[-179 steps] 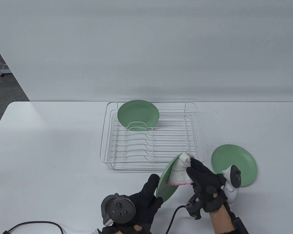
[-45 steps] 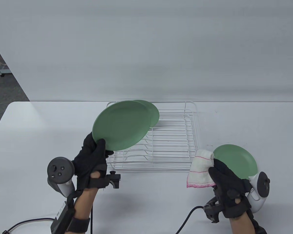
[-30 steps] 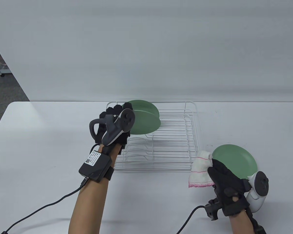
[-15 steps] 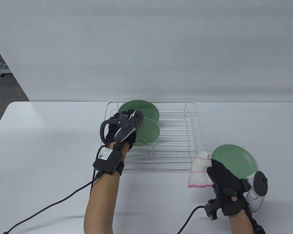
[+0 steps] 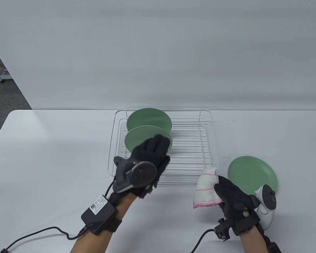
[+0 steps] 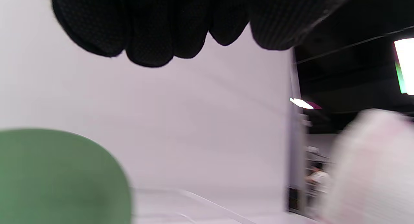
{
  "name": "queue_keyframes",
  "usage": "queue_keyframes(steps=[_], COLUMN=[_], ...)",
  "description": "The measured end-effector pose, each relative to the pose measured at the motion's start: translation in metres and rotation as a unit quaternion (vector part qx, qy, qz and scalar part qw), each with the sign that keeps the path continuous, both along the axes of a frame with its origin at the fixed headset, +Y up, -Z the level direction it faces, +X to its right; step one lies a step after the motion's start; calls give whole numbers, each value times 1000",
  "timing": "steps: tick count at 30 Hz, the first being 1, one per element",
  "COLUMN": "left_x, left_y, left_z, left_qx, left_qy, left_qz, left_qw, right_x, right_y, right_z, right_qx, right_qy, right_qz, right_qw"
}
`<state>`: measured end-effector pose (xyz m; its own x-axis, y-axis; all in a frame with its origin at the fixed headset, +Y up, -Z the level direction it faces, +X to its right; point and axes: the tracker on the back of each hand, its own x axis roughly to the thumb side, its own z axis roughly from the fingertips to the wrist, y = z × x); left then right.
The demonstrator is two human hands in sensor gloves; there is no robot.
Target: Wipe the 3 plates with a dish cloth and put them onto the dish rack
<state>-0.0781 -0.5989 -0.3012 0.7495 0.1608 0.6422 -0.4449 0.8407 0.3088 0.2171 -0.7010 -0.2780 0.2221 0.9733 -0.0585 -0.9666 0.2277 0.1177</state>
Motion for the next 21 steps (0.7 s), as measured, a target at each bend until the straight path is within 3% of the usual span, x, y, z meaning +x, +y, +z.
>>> queue_keyframes(steps=[2, 4, 7, 10, 14, 16, 19, 21], left_x=[17, 27, 33, 29, 13, 2, -23, -49], left_y=[-23, -43, -65, -75, -79, -75, -65, -57], left_z=[38, 60, 79, 88, 96, 97, 90, 80], left_qx=[-4, -10, 0, 17, 30, 4, -59, -110], left_qy=[-43, -47, -35, -24, -12, -22, -28, -37], left_qz=[-51, -109, -166, -172, -102, -46, 73, 189], left_qw=[998, 993, 985, 985, 994, 999, 995, 975], right_x=[-11, -22, -42, -69, -85, -85, -76, -61], right_y=[-2, -4, -7, -7, -1, 1, 12, 25], right_z=[3, 5, 10, 18, 25, 26, 27, 28], right_qx=[-10, -17, -24, -17, 33, 50, 77, 101], right_qy=[12, 24, 68, 148, 187, 182, 142, 72], right_qz=[12, 16, 5, -1, 64, 98, 134, 159], right_qw=[1000, 999, 997, 989, 980, 977, 978, 979])
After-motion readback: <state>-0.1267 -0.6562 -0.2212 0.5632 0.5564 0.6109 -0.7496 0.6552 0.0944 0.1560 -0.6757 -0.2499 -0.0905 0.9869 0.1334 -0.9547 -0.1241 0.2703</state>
